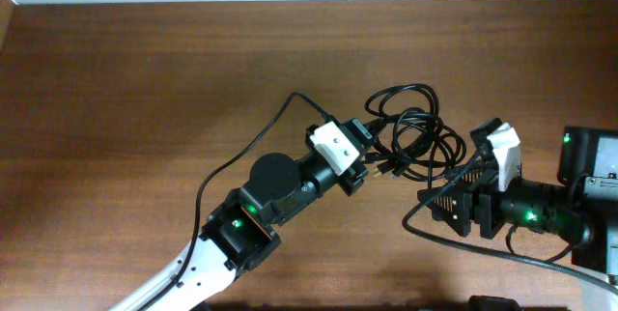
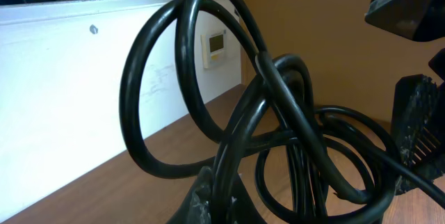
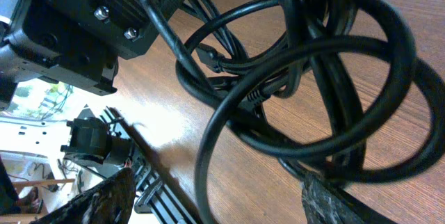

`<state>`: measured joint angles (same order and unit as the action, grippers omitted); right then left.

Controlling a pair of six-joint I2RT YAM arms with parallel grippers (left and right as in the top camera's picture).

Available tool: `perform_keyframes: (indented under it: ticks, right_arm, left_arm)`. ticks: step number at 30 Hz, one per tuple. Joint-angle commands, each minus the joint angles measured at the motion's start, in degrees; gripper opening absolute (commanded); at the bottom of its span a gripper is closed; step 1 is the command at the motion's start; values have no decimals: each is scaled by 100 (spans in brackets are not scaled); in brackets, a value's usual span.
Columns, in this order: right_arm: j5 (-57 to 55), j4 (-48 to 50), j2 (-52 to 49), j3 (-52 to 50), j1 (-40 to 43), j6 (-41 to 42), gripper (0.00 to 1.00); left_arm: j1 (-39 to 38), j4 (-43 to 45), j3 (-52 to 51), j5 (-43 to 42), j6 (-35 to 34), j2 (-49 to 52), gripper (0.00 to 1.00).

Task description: Untangle cables

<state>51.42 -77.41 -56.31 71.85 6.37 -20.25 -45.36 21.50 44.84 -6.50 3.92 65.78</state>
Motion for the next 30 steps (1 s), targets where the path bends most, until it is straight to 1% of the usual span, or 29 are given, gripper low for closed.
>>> perform_keyframes:
  ticks: [1,2,3,4,5,6,8,10,11,12,13,15,16,18,21,22,23,24,25,26,28,30]
  right_arm:
    - [367,46,-46,42,-455,-205,73]
    - [369,48,-116,42,-678,-203,59]
    - [365,50,-229,42,-920,-203,43]
    - [365,72,-295,42,-979,-203,22]
    - [361,90,-352,42,-979,-203,4]
    - [365,90,-389,42,-979,-199,4]
    - [398,181,-348,48,-973,-177,4]
    - [811,487,-240,68,-973,-177,4]
    - [946,686,-199,212,-973,-125,4]
    - [946,883,-199,337,-973,129,4]
    - [944,1296,-199,516,-973,590,4]
    - [946,1912,-199,636,-973,1169,4]
    - [942,2116,-201,634,-973,1333,4]
    - [920,2225,-201,636,-973,1331,4]
    - [-140,2083,-199,634,-973,1751,4]
    - [-487,1982,-201,634,-973,1779,16]
    - [-723,1840,-201,634,-973,1777,53]
    - [-732,1725,-201,634,-973,1775,68]
    - [-782,1652,-201,634,-973,1775,73]
    - [-925,1600,-201,634,-973,1775,74]
    - [-1064,1432,-201,634,-973,1773,74]
    - [-1255,1161,-201,634,-973,1707,74]
  left_arm:
    - [-22,164,105,-192,-11,-98,0]
    - [-48,328,105,-374,-133,-98,0]
    - [-81,468,105,-490,-131,-98,0]
    - [-85,479,105,-487,-129,-98,0]
    - [-85,446,105,-485,-129,-98,0]
    - [-85,334,105,-452,-127,-98,0]
    - [-85,-33,105,39,-131,-98,0]
    - [-85,-345,105,203,-129,-98,0]
    - [-85,-815,105,225,-129,-96,0]
    - [-85,-1241,105,223,-129,-98,0]
    - [-85,-1705,105,129,-129,-98,0]
    - [-87,-2291,105,-240,-50,-98,0]
    - [-87,-2479,105,-389,52,-98,0]
    - [-85,-2706,105,-424,52,-98,0]
    - [-85,-2756,105,-420,50,-98,0]
    - [-85,-2754,105,-422,50,-98,0]
    - [-85,-2736,105,-420,50,-98,0]
    - [-85,-2697,105,-313,48,-98,0]
    - [-85,-2671,105,-79,44,-98,0]
    - [-85,-2605,105,129,-4,-98,0]
    - [-85,-2396,105,474,-155,-101,0]
    - [-85,-2035,105,549,-177,-98,0]
